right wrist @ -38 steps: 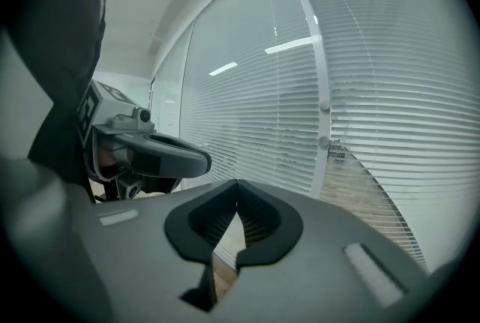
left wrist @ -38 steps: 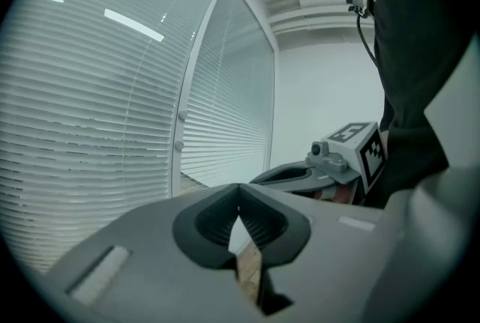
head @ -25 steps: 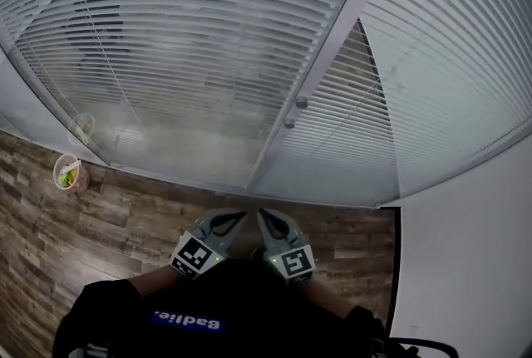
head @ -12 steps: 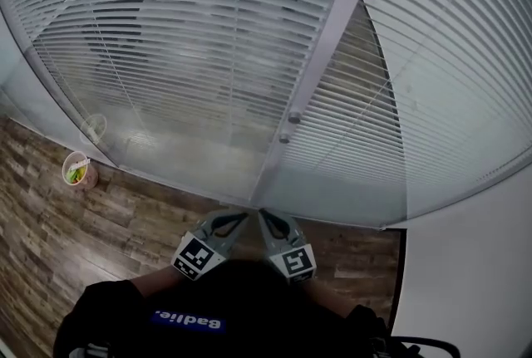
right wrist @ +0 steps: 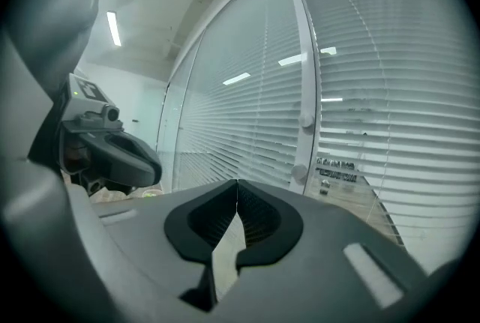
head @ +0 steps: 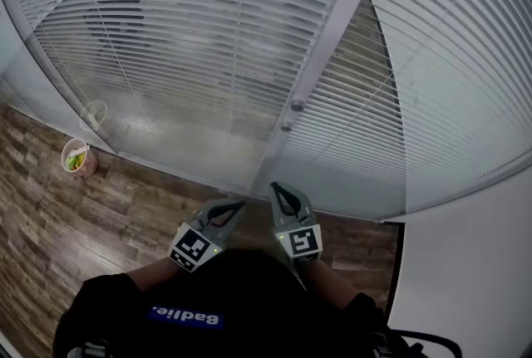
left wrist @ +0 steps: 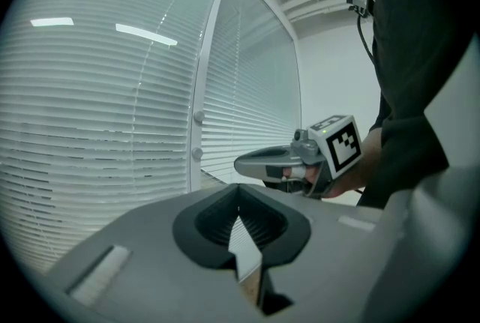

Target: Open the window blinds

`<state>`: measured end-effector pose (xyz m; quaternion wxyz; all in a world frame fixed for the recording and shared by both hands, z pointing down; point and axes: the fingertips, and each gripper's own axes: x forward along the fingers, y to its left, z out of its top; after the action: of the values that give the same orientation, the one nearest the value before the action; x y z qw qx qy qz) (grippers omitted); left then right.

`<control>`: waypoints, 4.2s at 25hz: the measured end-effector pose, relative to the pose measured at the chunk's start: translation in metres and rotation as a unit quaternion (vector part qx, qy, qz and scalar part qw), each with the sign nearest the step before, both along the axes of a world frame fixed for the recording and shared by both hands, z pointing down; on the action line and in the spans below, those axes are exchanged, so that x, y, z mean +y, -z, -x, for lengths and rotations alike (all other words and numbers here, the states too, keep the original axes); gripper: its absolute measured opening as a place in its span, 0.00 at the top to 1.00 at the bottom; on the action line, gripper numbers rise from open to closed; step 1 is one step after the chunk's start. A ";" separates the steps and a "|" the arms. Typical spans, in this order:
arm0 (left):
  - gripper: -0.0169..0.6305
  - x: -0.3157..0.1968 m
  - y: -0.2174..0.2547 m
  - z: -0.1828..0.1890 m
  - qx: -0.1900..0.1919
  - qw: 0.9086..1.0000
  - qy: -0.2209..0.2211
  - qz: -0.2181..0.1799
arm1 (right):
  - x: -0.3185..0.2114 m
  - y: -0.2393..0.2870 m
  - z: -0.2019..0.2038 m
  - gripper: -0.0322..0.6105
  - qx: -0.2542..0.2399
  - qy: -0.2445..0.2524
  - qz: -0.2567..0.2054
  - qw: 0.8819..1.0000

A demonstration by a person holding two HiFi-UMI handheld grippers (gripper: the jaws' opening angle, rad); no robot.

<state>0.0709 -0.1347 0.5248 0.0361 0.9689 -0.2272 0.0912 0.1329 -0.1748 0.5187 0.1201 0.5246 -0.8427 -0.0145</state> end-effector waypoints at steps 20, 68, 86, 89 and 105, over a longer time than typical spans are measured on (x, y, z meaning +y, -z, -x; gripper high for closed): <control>0.97 0.010 0.017 0.027 0.004 1.000 0.027 0.001 | -0.053 0.076 -0.026 0.92 0.051 -0.044 -0.062 0.996; 0.97 0.013 0.004 0.054 -0.010 0.998 0.063 0.008 | -0.153 0.098 -0.060 0.75 0.655 -0.044 -0.215 0.723; 0.97 0.011 0.004 0.058 -0.018 0.998 0.064 0.005 | -0.156 0.108 -0.058 0.76 0.527 -0.141 -0.210 0.811; 0.97 0.011 0.004 0.060 -0.022 0.998 0.064 0.004 | -0.155 0.110 -0.058 0.76 0.496 -0.157 -0.207 0.829; 0.97 0.006 0.003 0.069 -0.024 0.997 0.072 0.006 | -0.159 0.116 -0.067 0.76 0.217 -0.240 -0.143 0.935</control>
<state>0.0022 -0.1284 0.5219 0.0434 0.9473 -0.2966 0.1130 0.1997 -0.3333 0.4029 0.2237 0.7072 -0.6338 -0.2194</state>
